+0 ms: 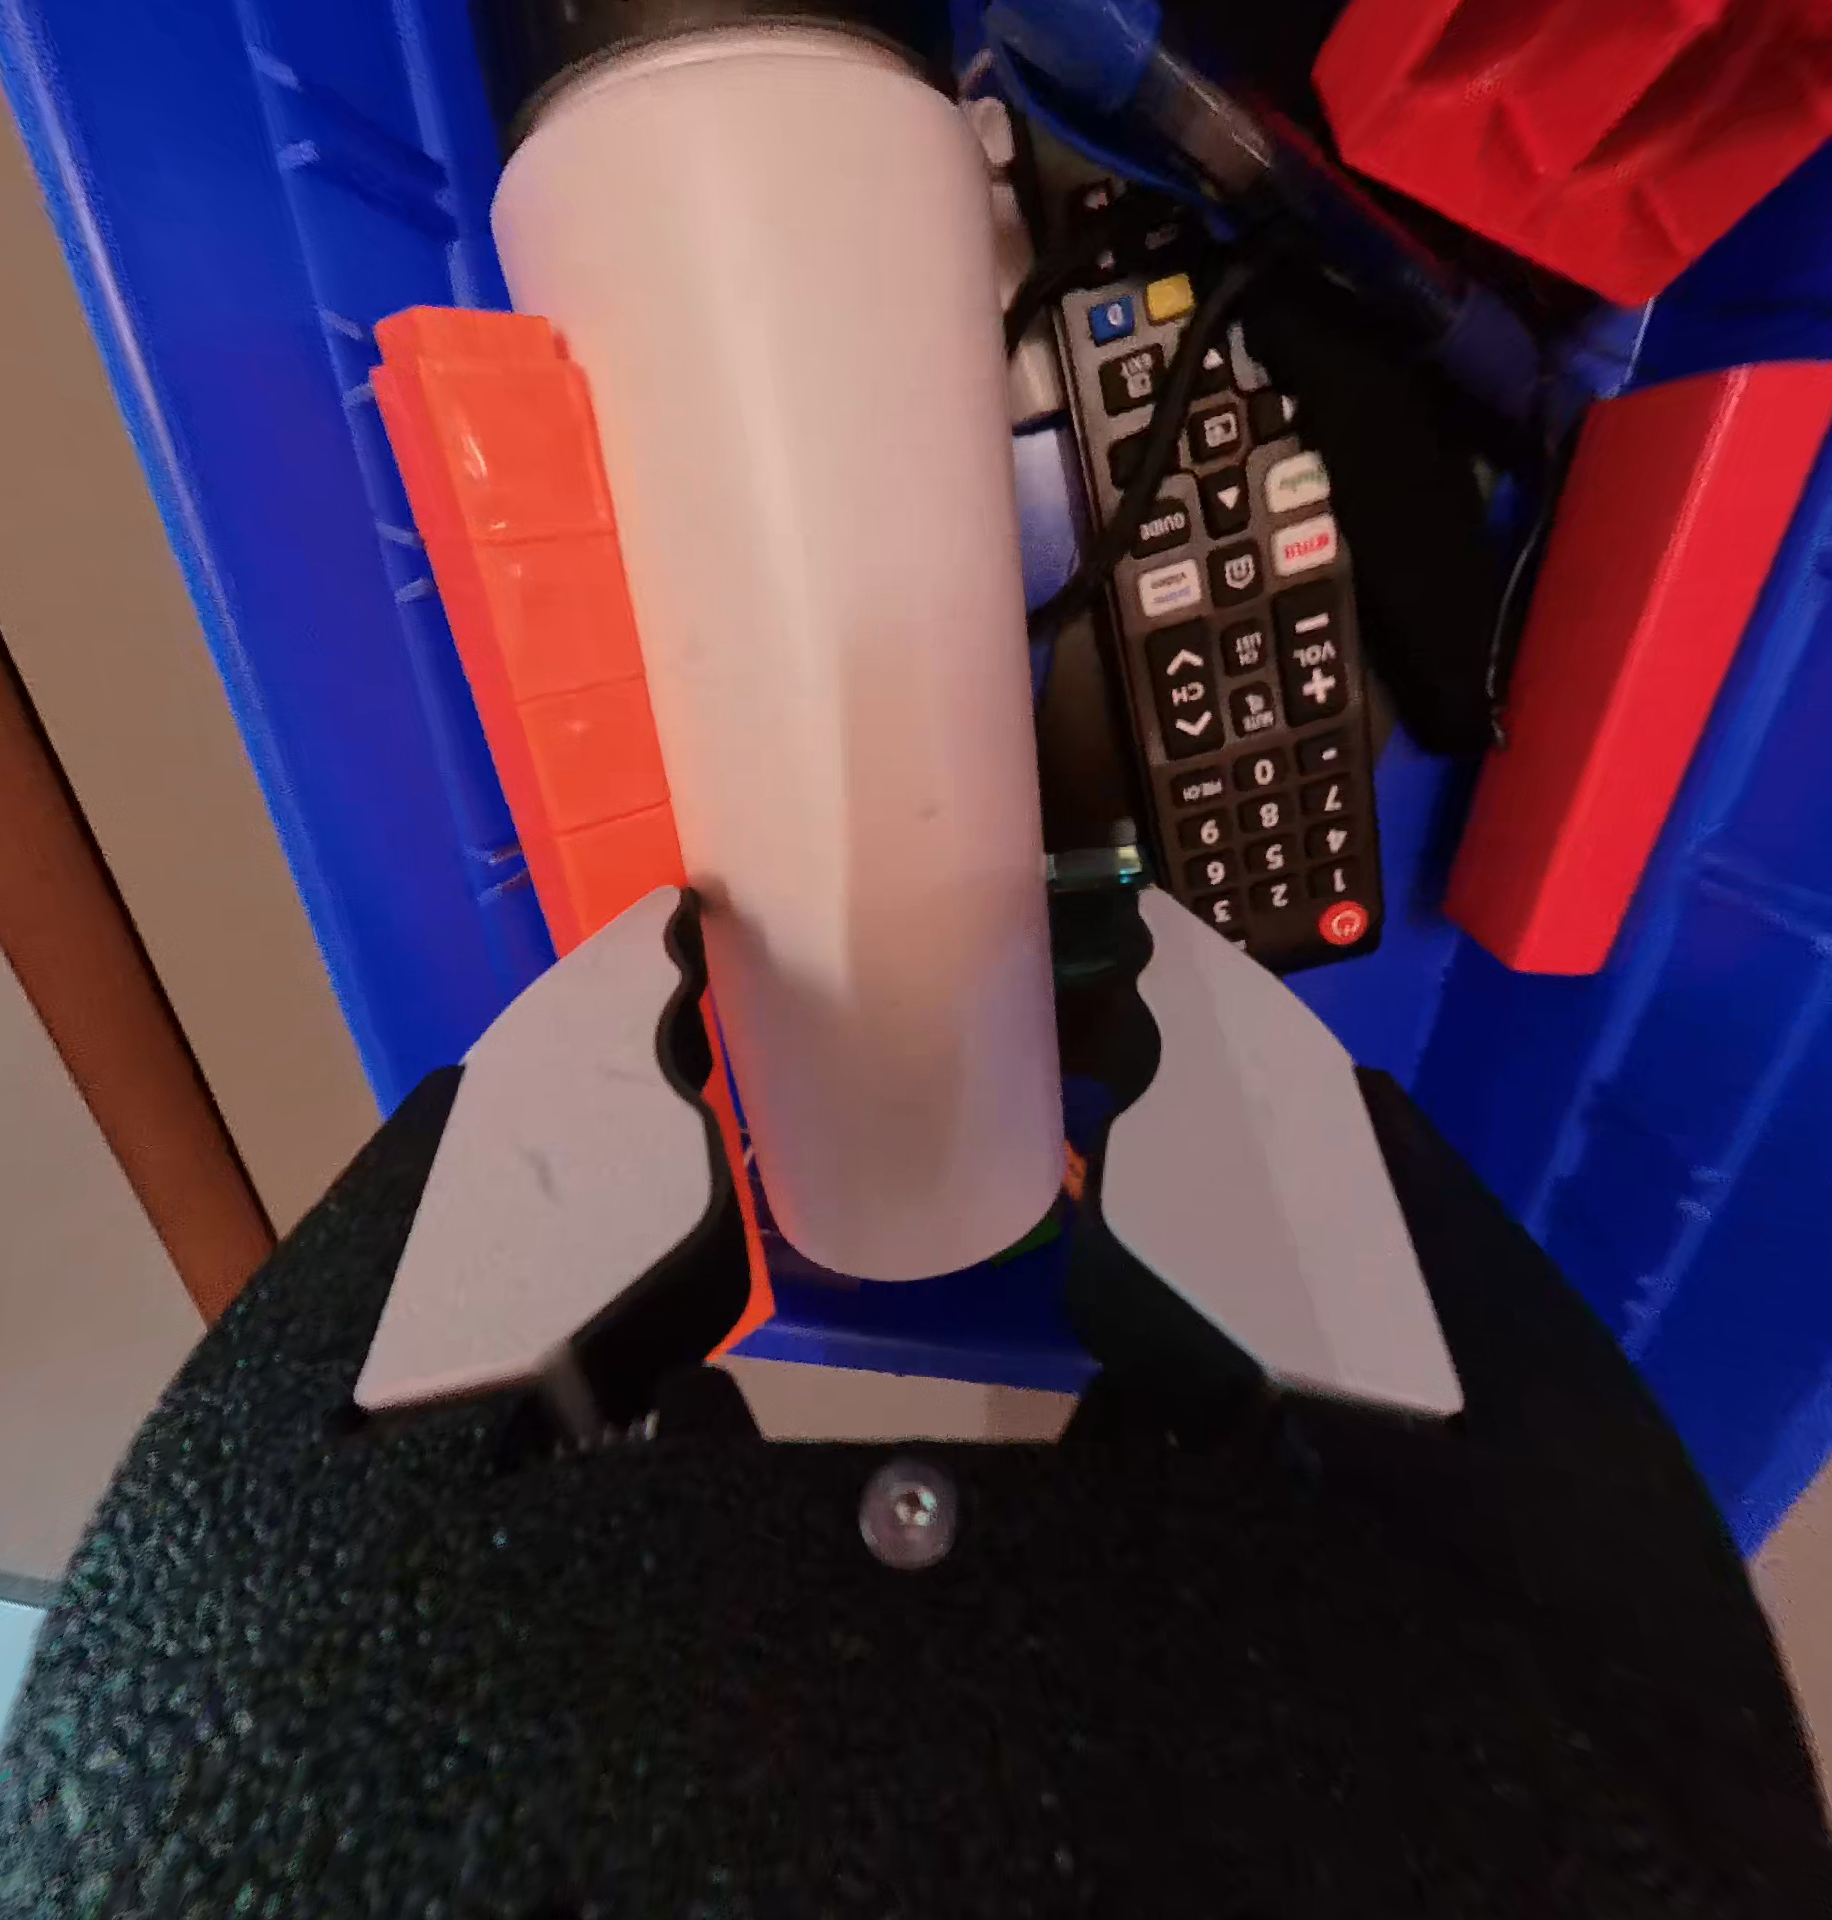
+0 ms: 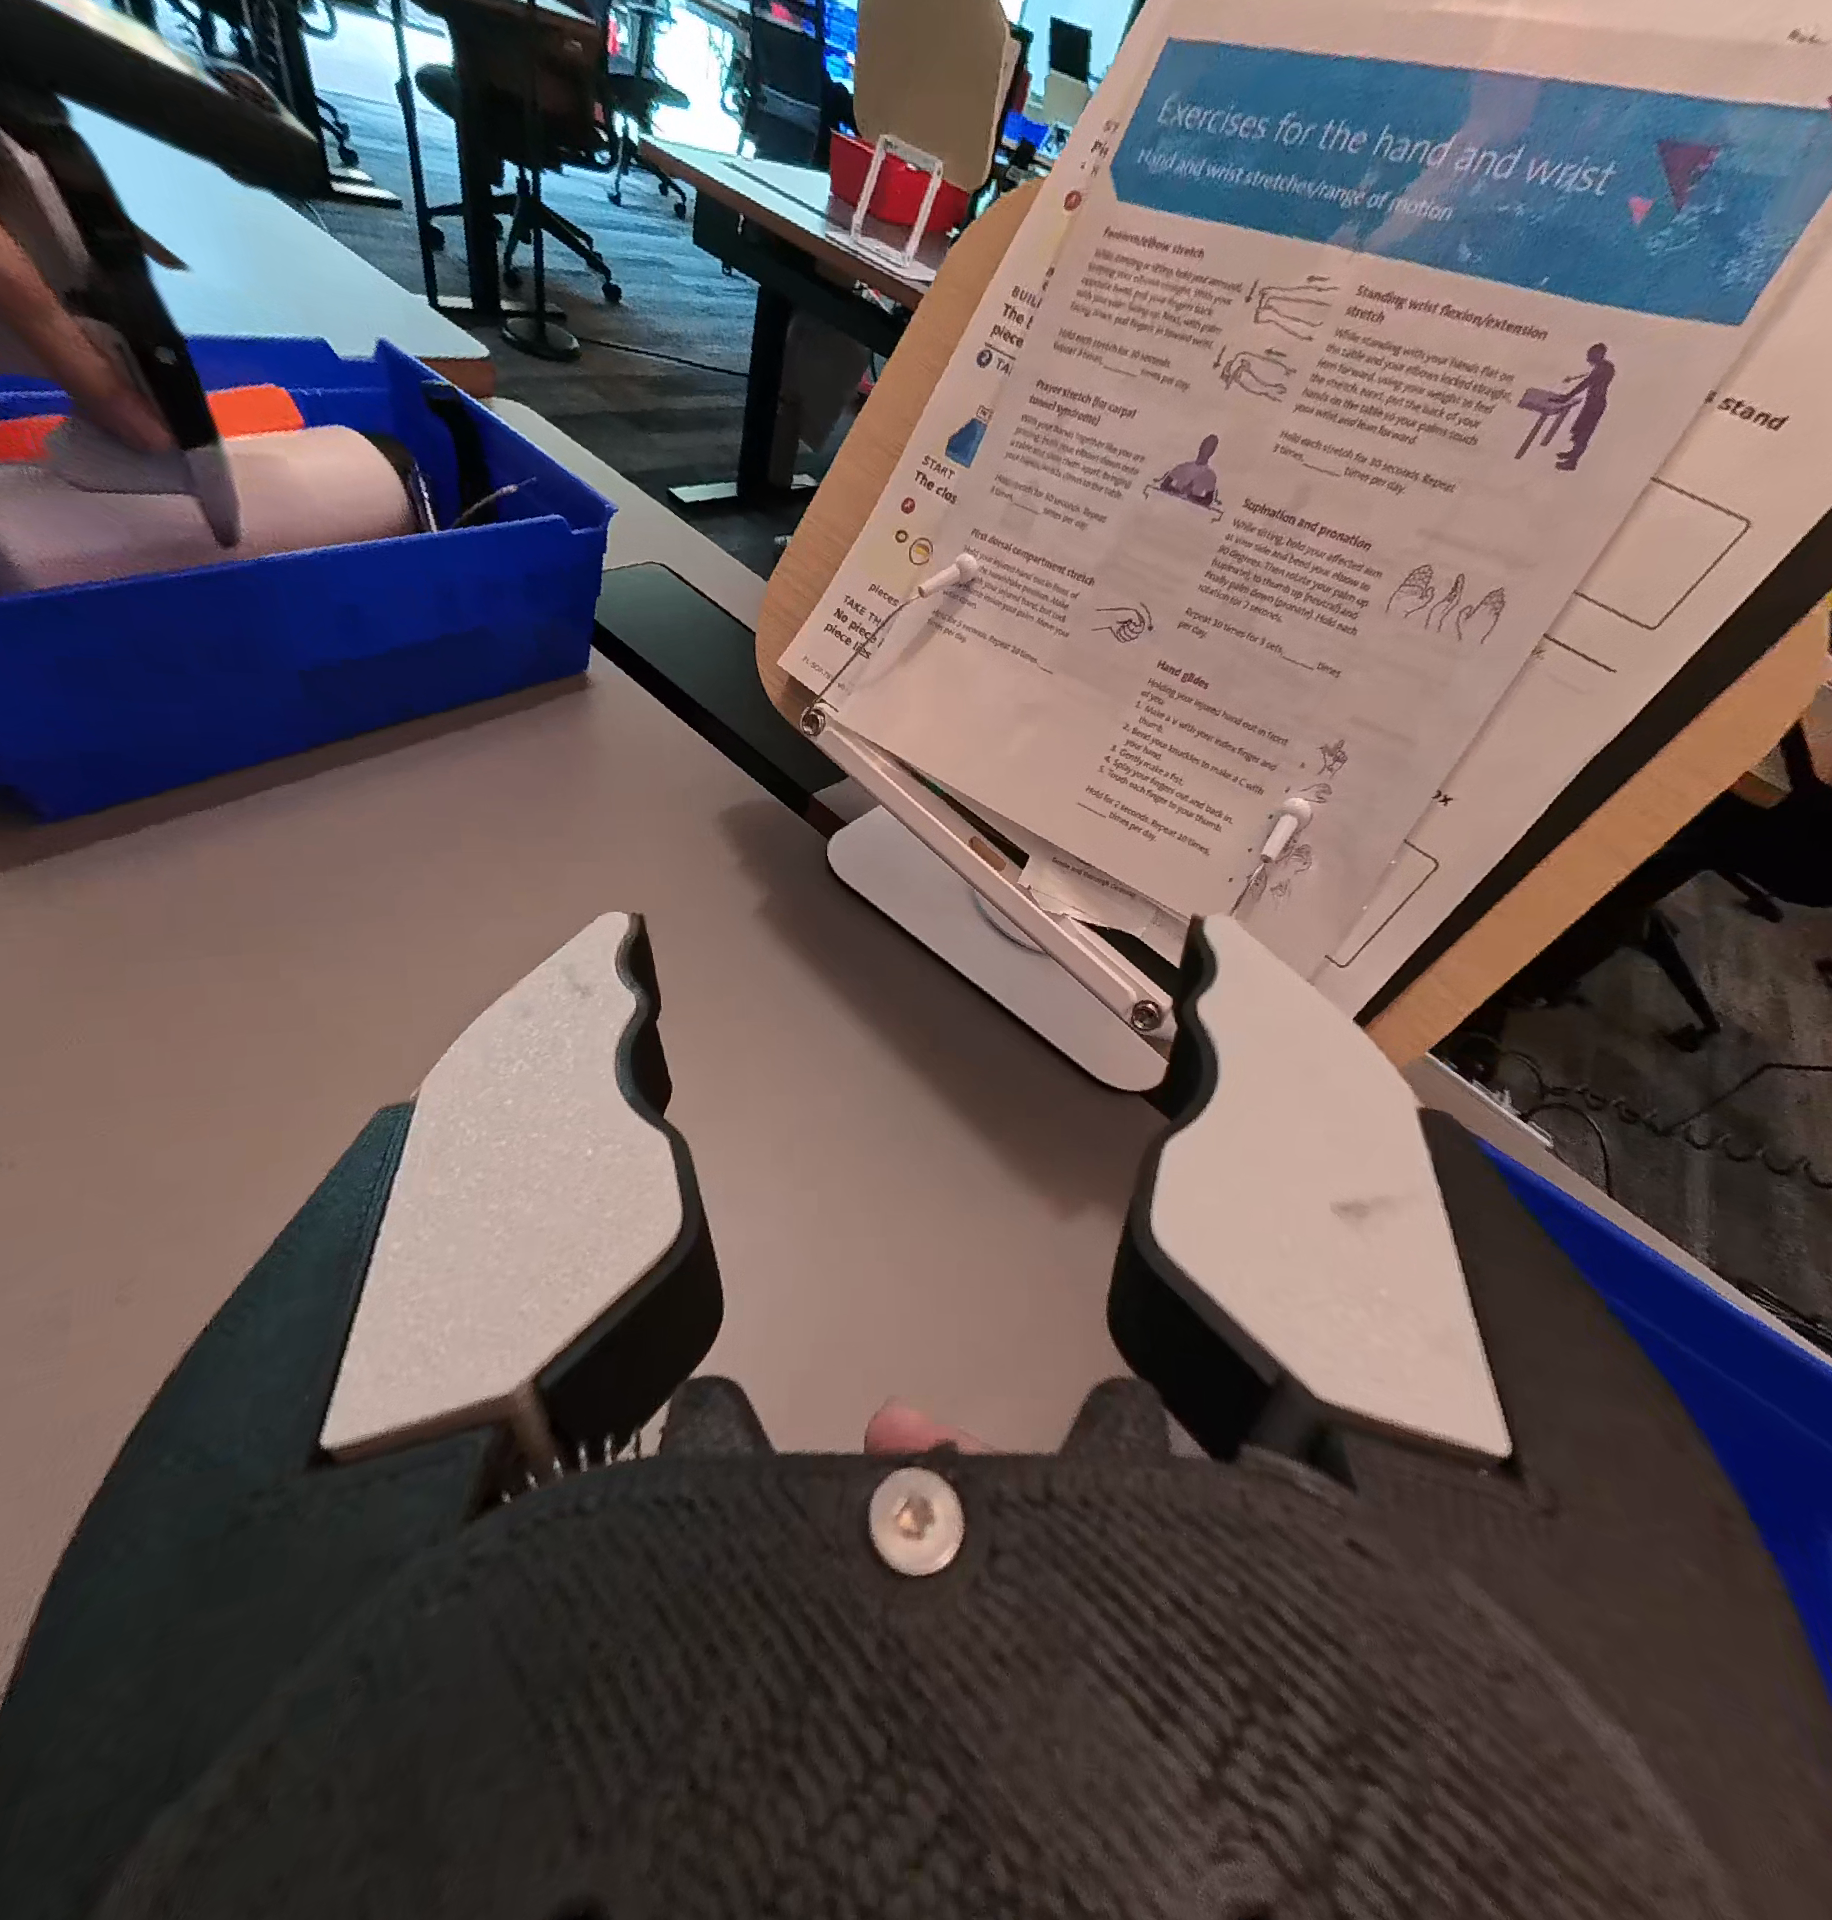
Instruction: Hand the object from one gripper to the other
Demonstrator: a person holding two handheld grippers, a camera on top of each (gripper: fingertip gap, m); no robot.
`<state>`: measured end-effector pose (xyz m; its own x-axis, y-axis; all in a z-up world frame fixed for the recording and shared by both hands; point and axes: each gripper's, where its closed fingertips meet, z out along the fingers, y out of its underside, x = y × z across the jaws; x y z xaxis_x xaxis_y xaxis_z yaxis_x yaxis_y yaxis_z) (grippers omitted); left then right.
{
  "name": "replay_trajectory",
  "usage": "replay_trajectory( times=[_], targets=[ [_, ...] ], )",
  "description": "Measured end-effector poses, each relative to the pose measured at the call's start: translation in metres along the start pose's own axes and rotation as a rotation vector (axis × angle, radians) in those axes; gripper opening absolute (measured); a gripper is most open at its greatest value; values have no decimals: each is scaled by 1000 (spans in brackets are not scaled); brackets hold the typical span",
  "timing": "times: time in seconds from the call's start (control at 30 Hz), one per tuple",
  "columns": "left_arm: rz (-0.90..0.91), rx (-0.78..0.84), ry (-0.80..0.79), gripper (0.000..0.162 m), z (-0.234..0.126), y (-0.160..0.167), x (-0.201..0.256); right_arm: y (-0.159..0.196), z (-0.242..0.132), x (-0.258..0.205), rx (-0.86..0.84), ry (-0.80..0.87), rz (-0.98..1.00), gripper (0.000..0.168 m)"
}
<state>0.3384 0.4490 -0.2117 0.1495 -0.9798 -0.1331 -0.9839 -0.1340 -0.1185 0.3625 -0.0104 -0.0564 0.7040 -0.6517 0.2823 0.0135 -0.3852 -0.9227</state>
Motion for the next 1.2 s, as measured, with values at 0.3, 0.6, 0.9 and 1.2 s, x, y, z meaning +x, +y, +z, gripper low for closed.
replay_trajectory(
  times=[0.3, 0.6, 0.9, 1.2],
  targets=[
    [-199, 28, -107, 80, 14, -15, -3, -4, -4, -7, 21, -47, 4, 94],
    [-61, -126, -212, 84, 30, -5, -2, -3, -9, 4, 45, -44, 46, 92],
    [-30, -3, -127, 85, 24, -13, 0, -4, -5, -2, 40, -60, 40, 90],
    [112, 318, 74, 85, -78, -15, 12, -17, 1, -28, 89, -156, 77, 87]
  ],
)
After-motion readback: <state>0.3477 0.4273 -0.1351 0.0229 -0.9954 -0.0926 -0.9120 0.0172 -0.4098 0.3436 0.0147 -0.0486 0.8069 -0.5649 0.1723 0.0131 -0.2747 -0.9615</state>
